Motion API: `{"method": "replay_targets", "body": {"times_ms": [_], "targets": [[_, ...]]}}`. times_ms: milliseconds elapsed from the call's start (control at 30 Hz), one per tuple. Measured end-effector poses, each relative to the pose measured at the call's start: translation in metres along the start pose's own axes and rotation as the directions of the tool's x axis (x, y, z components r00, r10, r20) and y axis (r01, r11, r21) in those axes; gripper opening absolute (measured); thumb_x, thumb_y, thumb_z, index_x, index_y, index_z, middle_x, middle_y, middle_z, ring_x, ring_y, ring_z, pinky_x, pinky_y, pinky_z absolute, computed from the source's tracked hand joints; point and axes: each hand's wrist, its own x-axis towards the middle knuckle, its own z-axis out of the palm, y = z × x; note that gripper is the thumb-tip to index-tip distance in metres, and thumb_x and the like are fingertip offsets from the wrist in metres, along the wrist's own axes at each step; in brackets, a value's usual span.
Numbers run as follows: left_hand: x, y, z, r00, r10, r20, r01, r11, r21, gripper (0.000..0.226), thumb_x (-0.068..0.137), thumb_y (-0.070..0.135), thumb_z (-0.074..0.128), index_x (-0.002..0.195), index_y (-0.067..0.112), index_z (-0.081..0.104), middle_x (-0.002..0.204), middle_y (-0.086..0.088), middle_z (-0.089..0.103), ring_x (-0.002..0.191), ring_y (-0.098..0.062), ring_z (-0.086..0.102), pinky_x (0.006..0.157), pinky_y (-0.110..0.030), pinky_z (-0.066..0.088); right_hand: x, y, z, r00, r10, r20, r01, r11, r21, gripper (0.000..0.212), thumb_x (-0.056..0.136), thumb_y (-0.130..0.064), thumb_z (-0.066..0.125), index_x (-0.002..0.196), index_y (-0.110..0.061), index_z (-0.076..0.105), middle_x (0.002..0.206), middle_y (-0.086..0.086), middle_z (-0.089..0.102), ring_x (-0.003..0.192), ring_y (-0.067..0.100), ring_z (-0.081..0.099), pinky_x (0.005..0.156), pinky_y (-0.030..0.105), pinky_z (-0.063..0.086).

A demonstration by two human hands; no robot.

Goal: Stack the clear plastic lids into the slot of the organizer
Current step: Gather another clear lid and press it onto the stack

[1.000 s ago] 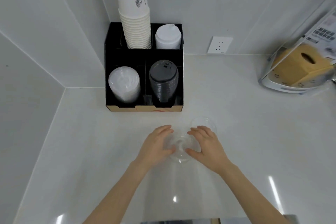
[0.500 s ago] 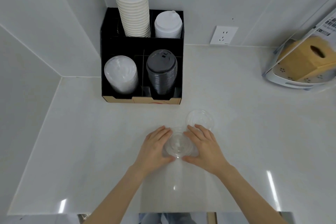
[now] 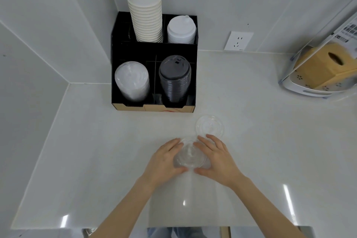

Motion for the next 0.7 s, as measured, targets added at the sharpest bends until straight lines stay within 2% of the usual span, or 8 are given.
{"method": "replay_targets", "body": {"times_ms": [133,300,433,533,633,700], "targets": [[0.0,-0.001,-0.008,1.0,-0.012,0.008,0.012,0.999,-0.049,0.074,0.065,0.031,0.078,0.127,0.013,0.043,0.143,-0.006,0.038,0.131,-0.019,0.035,0.106,-0.022,0.022,0.005,-0.01,-0.003,1.0,0.021,-0.009,-0.02,0.998,0.056,0.076,0.066,-0.041,0.073,0.131,-0.026,0.037,0.147,-0.003,0.032,0.137,0.023,0.014,0.11,0.03,0.01],[-0.003,-0.004,-0.024,0.999,-0.016,-0.044,0.013,0.997,-0.071,0.075,0.063,0.029,0.08,0.127,0.014,0.043,0.142,-0.005,0.038,0.129,-0.017,0.037,0.105,-0.022,0.024,0.016,-0.026,-0.014,1.0,0.006,-0.013,-0.005,0.993,0.121,0.076,0.062,-0.038,0.076,0.128,-0.025,0.04,0.144,-0.002,0.035,0.133,0.019,0.022,0.112,0.036,0.021],[-0.002,-0.006,-0.045,0.994,0.006,-0.113,-0.014,0.997,-0.072,0.074,0.061,0.027,0.082,0.125,0.012,0.046,0.139,0.0,0.04,0.125,-0.011,0.038,0.106,-0.022,0.028,0.029,-0.043,-0.028,1.0,-0.02,-0.01,0.021,0.979,0.203,0.074,0.065,-0.031,0.077,0.129,-0.024,0.039,0.145,-0.002,0.031,0.13,0.015,0.027,0.103,0.023,0.021],[-0.001,-0.01,-0.066,0.983,0.01,-0.185,-0.026,0.996,-0.085,0.075,0.058,0.031,0.083,0.123,0.011,0.049,0.133,0.01,0.036,0.121,-0.006,0.04,0.102,-0.016,0.028,0.043,-0.061,-0.04,0.997,-0.061,-0.047,0.07,0.975,0.212,0.073,0.066,-0.028,0.077,0.129,-0.022,0.04,0.142,-0.007,0.03,0.127,0.01,0.025,0.101,0.02,0.019],[0.004,-0.01,-0.091,0.97,0.034,-0.241,-0.056,0.995,-0.087,0.078,0.057,0.048,0.07,0.122,0.009,0.05,0.131,0.007,0.038,0.12,-0.006,0.037,0.102,-0.018,0.028,0.059,-0.079,-0.052,0.99,-0.107,-0.088,0.125,0.963,0.238,0.072,0.067,-0.023,0.078,0.128,-0.02,0.041,0.138,-0.009,0.031,0.125,0.012,0.029,0.104,0.023,0.025],[0.007,-0.013,-0.11,0.957,0.056,-0.285,-0.08,0.994,-0.073,0.078,0.058,0.052,0.064,0.122,0.011,0.049,0.131,0.006,0.041,0.12,-0.005,0.038,0.103,-0.015,0.028,0.071,-0.092,-0.059,0.987,-0.113,-0.117,0.142,0.949,0.281,0.072,0.067,-0.02,0.078,0.128,-0.025,0.04,0.141,-0.006,0.03,0.129,0.009,0.027,0.106,0.018,0.022]]}}
